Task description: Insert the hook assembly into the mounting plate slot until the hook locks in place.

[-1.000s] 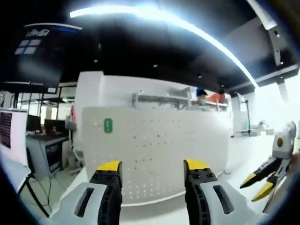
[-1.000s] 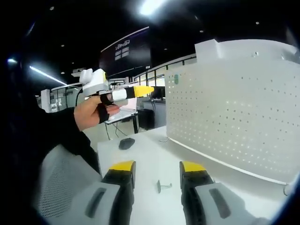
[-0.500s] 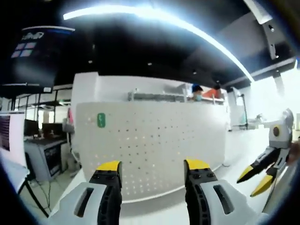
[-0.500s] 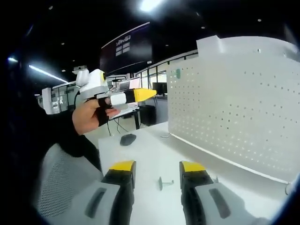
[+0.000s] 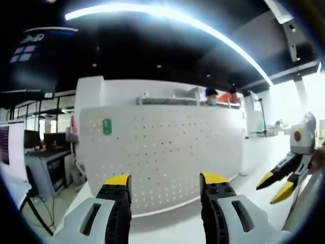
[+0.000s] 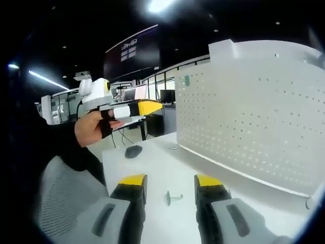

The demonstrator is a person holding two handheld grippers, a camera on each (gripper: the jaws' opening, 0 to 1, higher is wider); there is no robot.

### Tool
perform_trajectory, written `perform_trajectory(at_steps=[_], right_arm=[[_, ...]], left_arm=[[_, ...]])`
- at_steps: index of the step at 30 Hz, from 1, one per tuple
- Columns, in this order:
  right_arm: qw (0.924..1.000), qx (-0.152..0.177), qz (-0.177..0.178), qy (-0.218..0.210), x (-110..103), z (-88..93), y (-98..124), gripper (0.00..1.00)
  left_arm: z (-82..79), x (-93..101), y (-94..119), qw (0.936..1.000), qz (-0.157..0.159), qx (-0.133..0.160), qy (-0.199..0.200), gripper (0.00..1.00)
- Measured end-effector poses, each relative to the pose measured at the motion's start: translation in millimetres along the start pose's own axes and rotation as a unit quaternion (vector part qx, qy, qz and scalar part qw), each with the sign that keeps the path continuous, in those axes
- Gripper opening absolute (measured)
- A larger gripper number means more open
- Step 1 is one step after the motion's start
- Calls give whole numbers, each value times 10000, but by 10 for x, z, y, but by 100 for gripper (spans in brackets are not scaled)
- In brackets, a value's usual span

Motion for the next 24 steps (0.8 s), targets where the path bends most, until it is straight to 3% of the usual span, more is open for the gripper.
perform_trajectory(at_steps=[13,20,24], right_arm=[[9999,-19,-20,-133,34,16,-30,35],[9990,146,163,-385,120,-7,20,35],[9992,121,162,-341,108,-2,8,35]], left_arm=[[-13,38,13,10000,-35,-26,79,55],[-221,224,40,9992,-9,262,289,55],[-185,255,17,9992,54,337,216,55]])
Point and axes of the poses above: the point that each gripper's makers call its tool centre point, and the gripper's own axes: y roughly backward along the fingers, x roughly to its right, z roughly out of its underside, the point moved 10 cm from there along y, roughly backward along the fingers, and after that the axes turned 7 degrees about x, right-handed, at the moved point
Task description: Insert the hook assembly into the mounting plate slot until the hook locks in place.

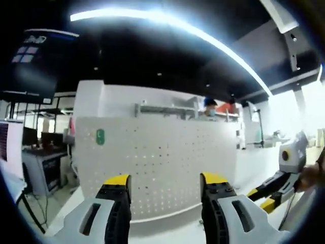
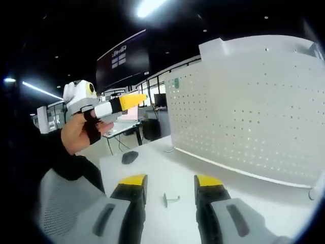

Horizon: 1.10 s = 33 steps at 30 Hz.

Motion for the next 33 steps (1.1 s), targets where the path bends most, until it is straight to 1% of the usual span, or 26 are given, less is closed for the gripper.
perform_trajectory(at_steps=[2,3,4,5,7,8,11,16,20,23,26,28,30,32,33], right_arm=[[10000,-23,-1,48,-7,3,5,35],[10000,-30,6,52,-2,5,8,35],[10000,-33,18,33,10,12,12,35],[10000,-40,24,15,14,14,13,35],[10000,-71,27,-1,17,21,9,35],[10000,-81,21,-8,18,24,4,35],[9999,-164,-29,29,6,39,-32,35],[9998,-168,-32,94,54,5,-54,35],[9997,-130,61,187,176,-59,-63,35],[9995,-48,199,223,289,-108,-111,34],[9990,93,392,189,420,-164,-249,33],[9986,170,448,231,484,-192,-328,33],[9979,154,524,358,533,-194,-350,33],[9963,29,647,564,611,-145,-320,33],[9953,-64,714,659,655,-89,-280,33]], left_arm=[[64,0,16,10000,32,-15,64,56],[109,-4,24,9999,35,-97,66,55],[121,-7,25,9999,50,-149,57,55],[111,-9,23,9998,58,-170,69,55],[80,-24,19,9999,64,-84,-54,55],[91,-30,23,9998,82,-148,-102,55],[111,-49,30,9998,89,-176,-73,55],[112,-37,34,9997,128,-186,-85,56],[125,27,16,9992,268,-227,-185,56],[134,45,14,9989,317,-250,-220,56],[138,48,12,9988,322,-263,-242,56],[150,45,14,9987,307,-301,-268,55],[158,43,20,9986,300,-325,-286,55],[158,41,27,9985,293,-341,-315,55],[158,41,29,9985,289,-343,-318,55]])
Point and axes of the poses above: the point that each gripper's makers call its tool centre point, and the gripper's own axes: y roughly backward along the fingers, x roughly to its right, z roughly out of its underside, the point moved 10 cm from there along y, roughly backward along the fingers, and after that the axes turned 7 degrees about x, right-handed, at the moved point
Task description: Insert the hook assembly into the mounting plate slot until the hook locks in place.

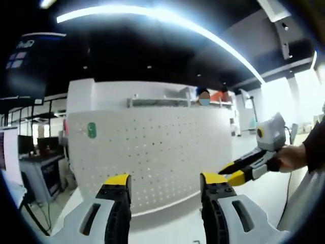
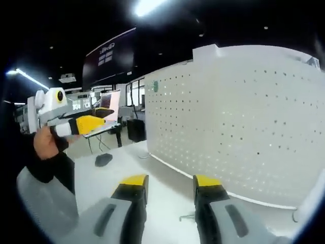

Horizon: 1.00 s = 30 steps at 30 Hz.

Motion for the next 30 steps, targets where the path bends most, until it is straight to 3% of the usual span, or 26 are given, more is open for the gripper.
perform_trajectory(at_steps=[3,5,7,14,24,30], right_arm=[[9993,-326,149,109,84,169,87,31],[9987,-472,193,-83,149,260,108,31],[9987,-428,265,-6,219,274,94,31],[9955,-917,199,-97,251,557,-66,26],[9910,-1317,240,-71,292,846,-281,22],[9877,-1536,200,196,280,948,-376,18]], left_arm=[[21,-9,-7,10000,-15,-51,24,56],[27,-6,-14,10000,-4,-61,48,56],[30,8,-20,10000,21,-78,22,55],[34,9,-9,9999,28,-116,-27,55],[60,18,-18,9998,60,-189,-69,54],[100,29,-32,9995,101,-280,-58,54]])
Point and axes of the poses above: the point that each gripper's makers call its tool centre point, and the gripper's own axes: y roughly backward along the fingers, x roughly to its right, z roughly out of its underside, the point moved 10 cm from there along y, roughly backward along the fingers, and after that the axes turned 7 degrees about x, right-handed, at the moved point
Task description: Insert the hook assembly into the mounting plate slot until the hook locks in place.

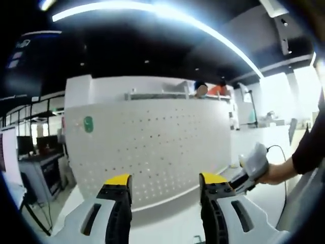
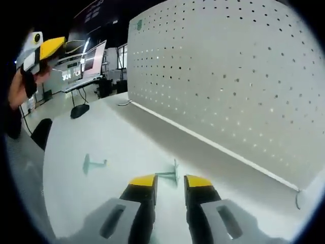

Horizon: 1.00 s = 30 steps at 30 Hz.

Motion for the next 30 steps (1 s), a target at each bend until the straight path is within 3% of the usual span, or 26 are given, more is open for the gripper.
perform_trajectory(at_steps=[8,13,30], right_arm=[[9997,-130,171,-122,125,88,-52,12],[9997,-184,52,-152,83,132,-127,9],[9997,-148,-42,165,60,130,-190,2]], left_arm=[[32,22,-25,9999,70,-96,-15,54],[51,-2,-25,9999,26,-140,16,54],[100,13,-47,9995,78,-297,-20,53]])
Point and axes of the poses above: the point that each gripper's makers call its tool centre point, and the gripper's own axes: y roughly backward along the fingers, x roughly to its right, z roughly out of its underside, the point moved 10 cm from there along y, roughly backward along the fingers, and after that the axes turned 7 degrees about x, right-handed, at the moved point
